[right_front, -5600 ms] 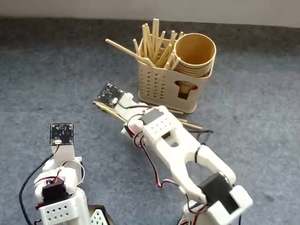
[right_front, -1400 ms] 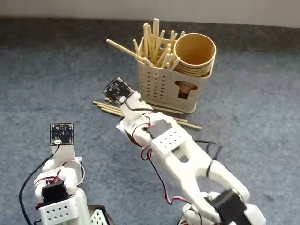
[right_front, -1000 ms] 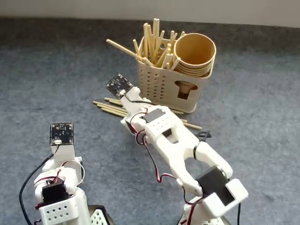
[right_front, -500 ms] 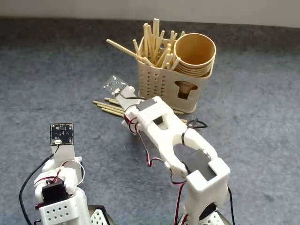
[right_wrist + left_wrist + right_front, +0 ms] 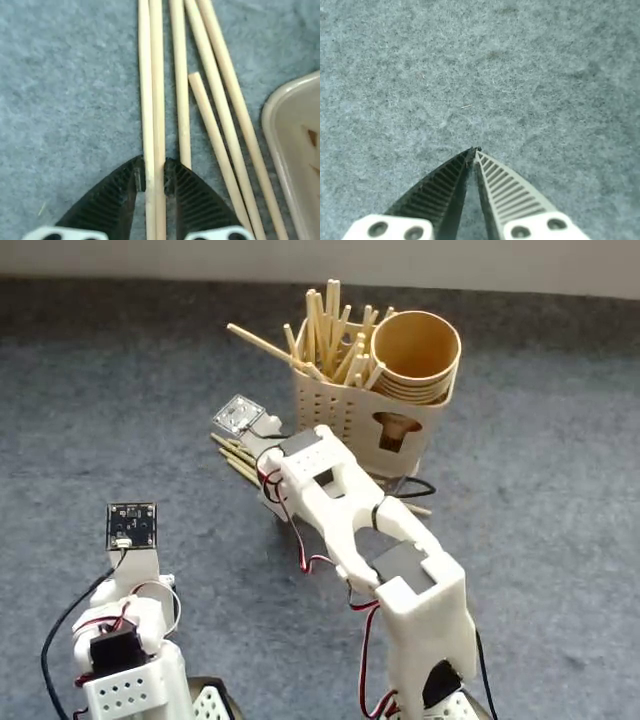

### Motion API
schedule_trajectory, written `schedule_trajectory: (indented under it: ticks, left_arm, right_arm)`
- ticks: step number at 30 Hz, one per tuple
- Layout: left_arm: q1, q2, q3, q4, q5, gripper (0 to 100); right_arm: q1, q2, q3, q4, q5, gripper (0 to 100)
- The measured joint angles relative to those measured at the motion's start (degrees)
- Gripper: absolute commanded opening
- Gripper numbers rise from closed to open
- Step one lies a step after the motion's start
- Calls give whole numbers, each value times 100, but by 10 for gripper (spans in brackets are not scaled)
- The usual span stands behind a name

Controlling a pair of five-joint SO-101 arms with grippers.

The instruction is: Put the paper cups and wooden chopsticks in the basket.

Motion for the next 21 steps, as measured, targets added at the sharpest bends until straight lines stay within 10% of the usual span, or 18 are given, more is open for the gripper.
schedule_trajectory:
  ticks: [21]
  left_arm:
    - [0, 0, 0, 0, 0, 14]
  right_arm:
    - [-18, 26, -1556, 2356, -9, 5]
